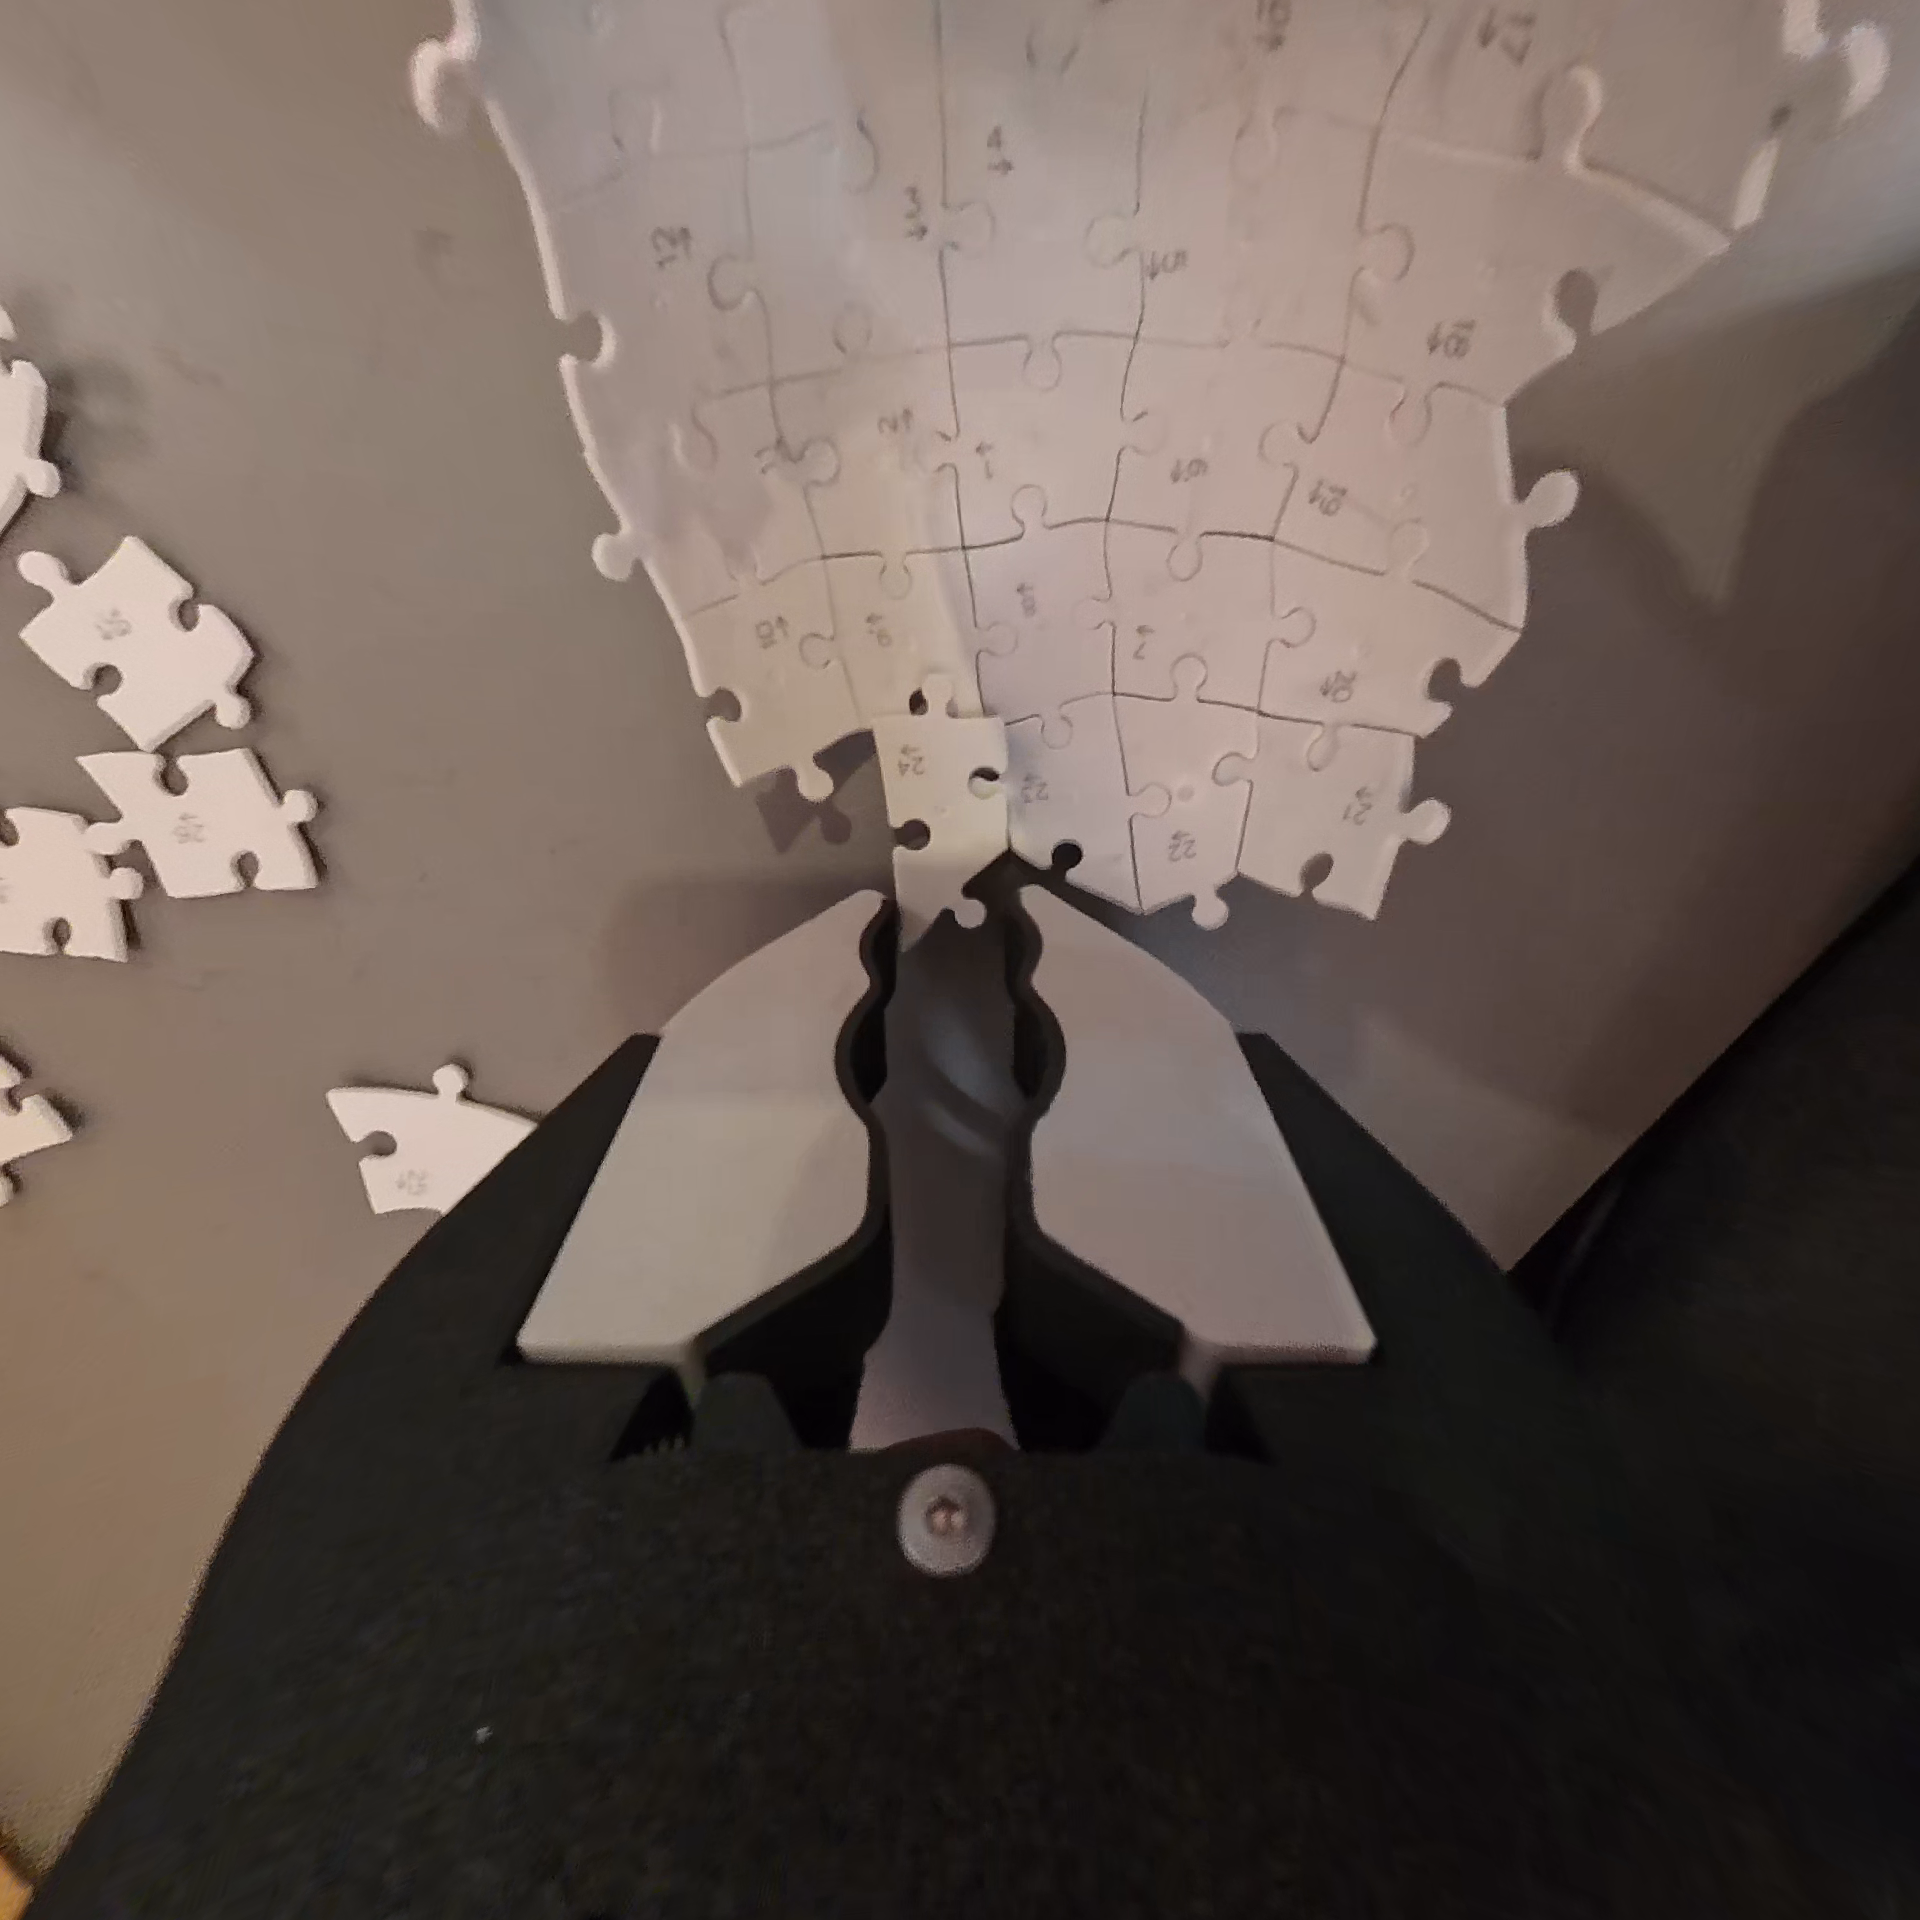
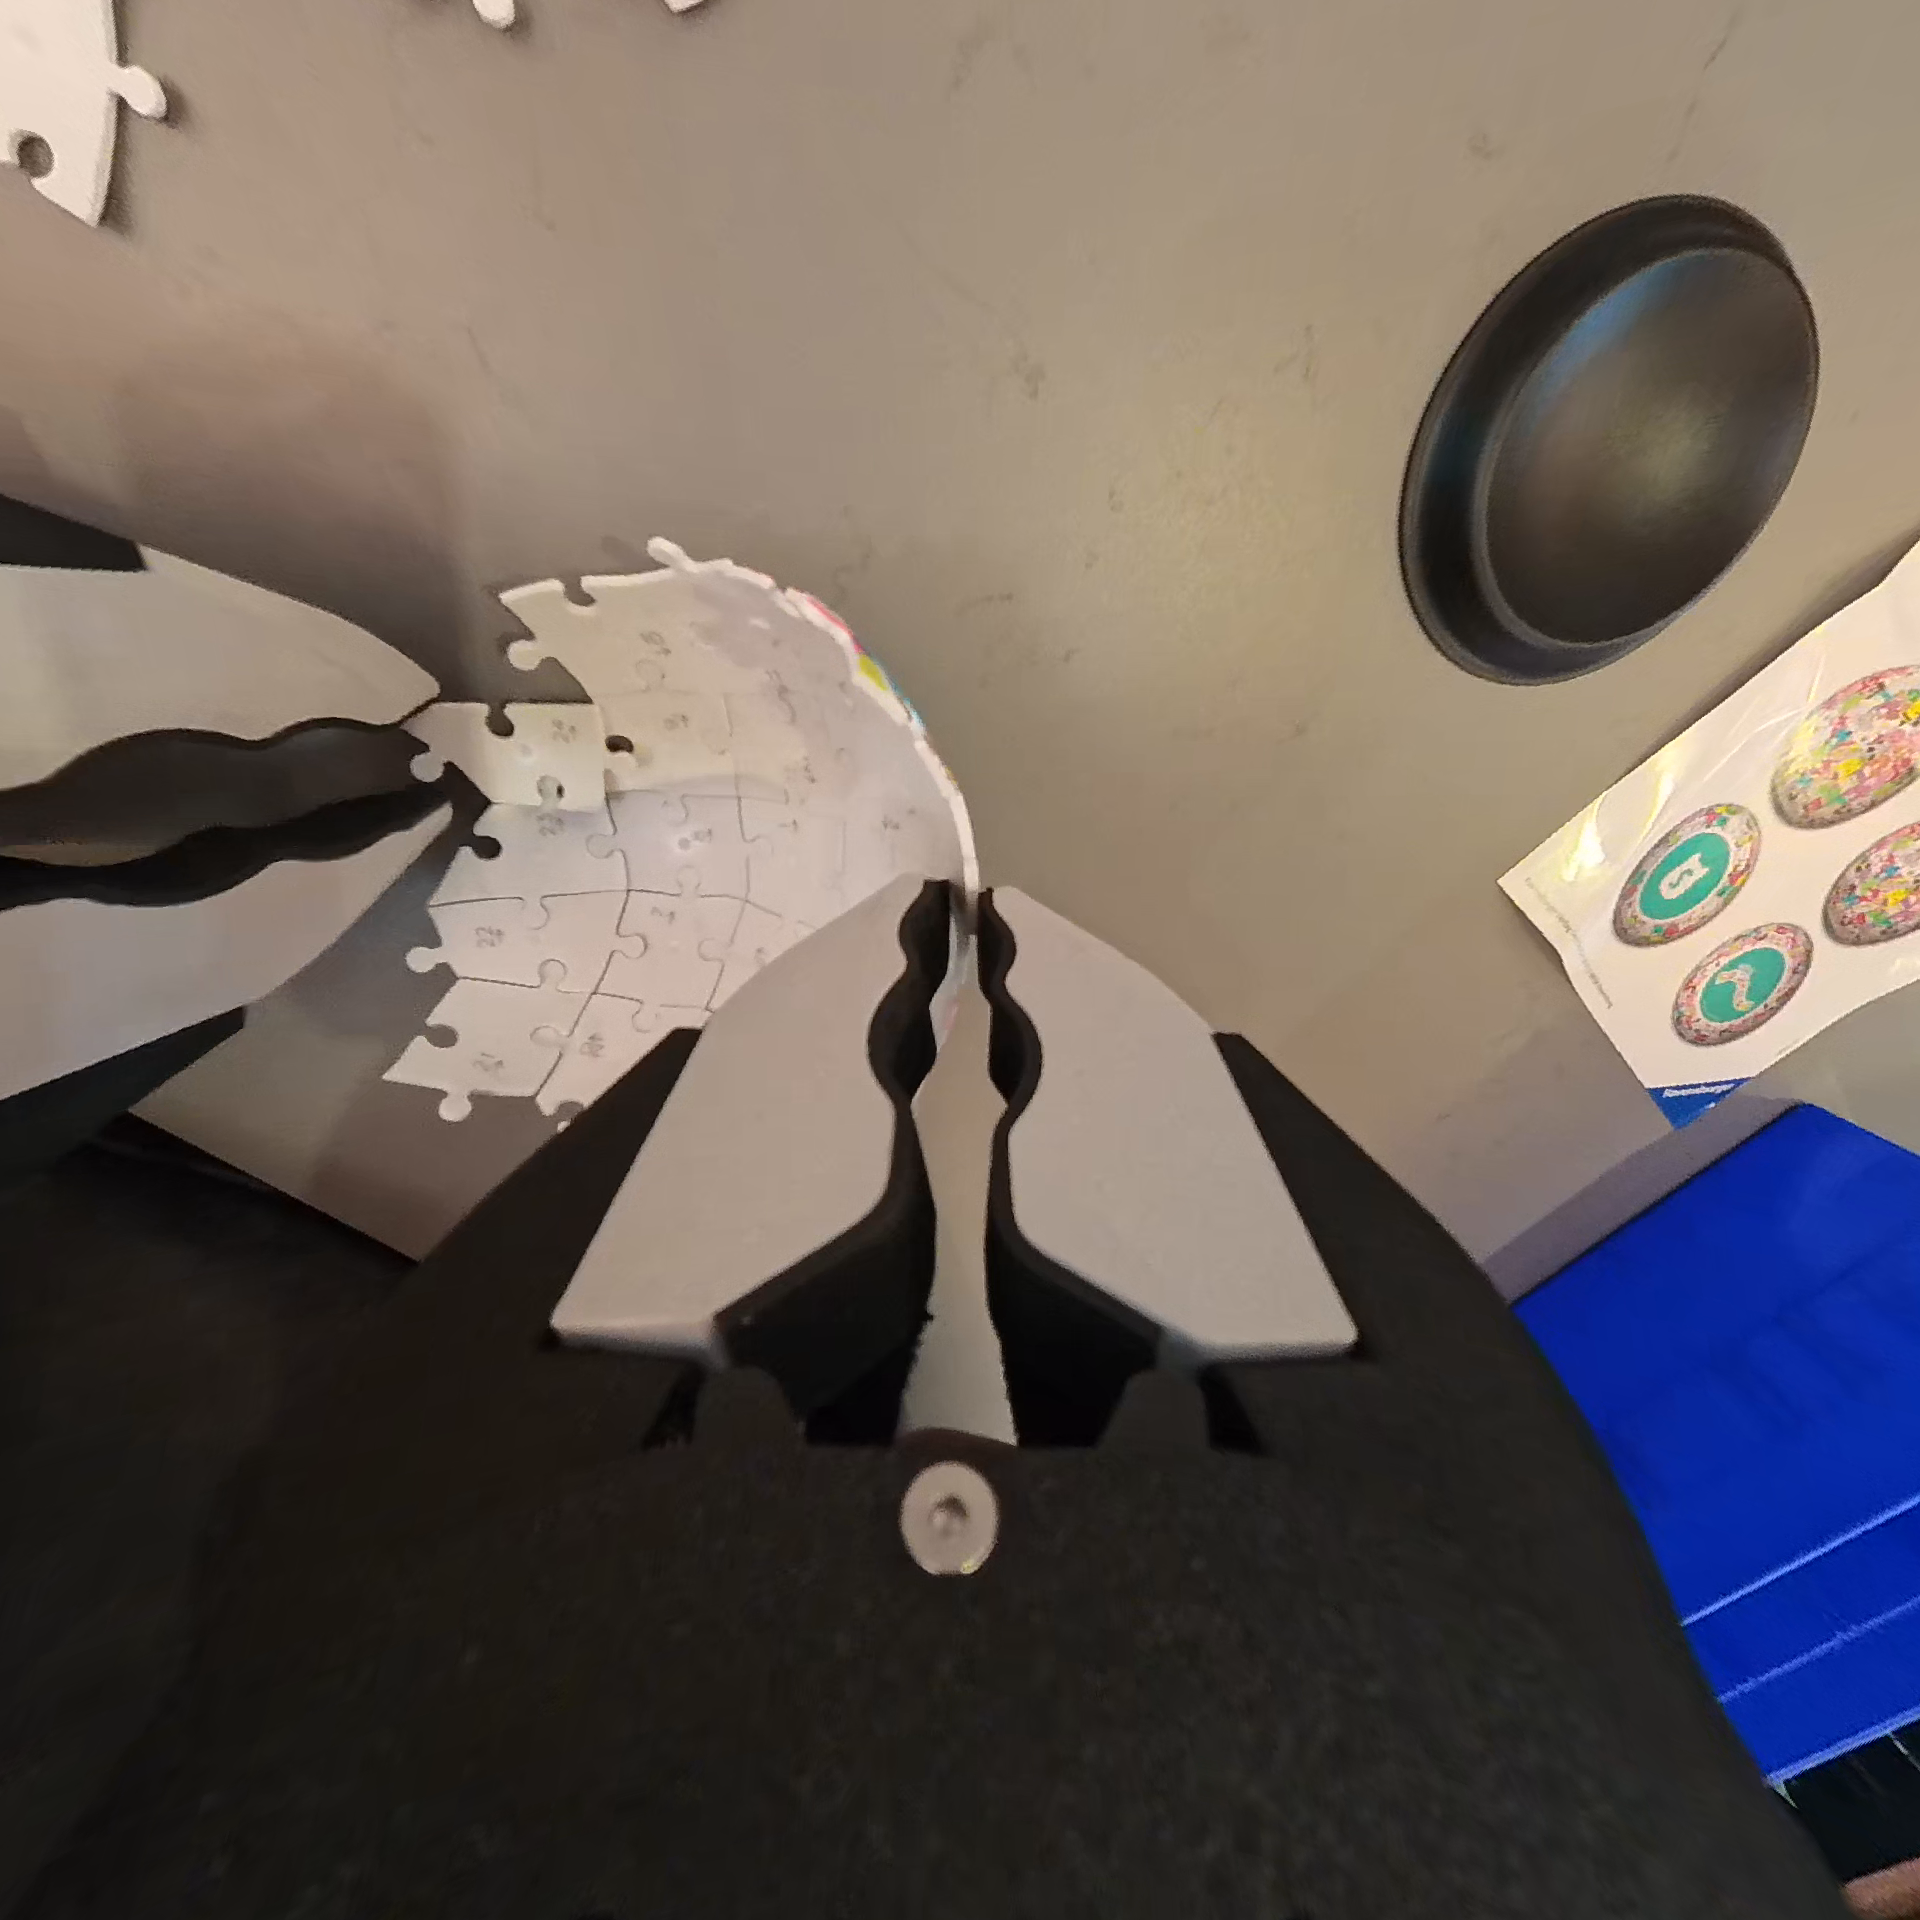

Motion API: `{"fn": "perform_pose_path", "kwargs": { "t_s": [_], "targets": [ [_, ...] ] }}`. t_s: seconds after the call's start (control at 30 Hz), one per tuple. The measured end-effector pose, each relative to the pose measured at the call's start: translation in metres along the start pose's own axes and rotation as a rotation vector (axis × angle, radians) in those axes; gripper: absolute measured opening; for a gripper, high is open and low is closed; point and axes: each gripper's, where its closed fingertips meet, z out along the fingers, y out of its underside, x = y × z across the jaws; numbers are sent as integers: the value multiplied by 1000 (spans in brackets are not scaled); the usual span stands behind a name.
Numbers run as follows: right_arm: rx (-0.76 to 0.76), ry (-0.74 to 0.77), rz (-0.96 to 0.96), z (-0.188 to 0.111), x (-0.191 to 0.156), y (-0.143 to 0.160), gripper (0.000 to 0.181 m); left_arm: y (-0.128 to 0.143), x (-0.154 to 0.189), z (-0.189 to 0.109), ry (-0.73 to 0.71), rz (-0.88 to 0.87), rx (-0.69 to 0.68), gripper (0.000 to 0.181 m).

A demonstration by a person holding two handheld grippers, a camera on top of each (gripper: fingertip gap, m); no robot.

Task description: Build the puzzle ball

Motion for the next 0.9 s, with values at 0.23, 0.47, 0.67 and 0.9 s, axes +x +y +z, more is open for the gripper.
{"fn": "perform_pose_path", "kwargs": {
  "t_s": [0.23,0.47,0.67,0.9],
  "targets": [
    [3,7,-10,0,0,-2,5,-5,-5,-13,27,-42,77,21],
    [3,10,-12,1,1,-2,5,-16,-21,-22,64,-57,131,16],
    [-15,14,-11,3,2,-1,6,-29,-1,-5,89,11,108,0],
    [-36,8,3,4,2,-1,6,-23,-5,12,78,-34,49,0]
  ]
}}
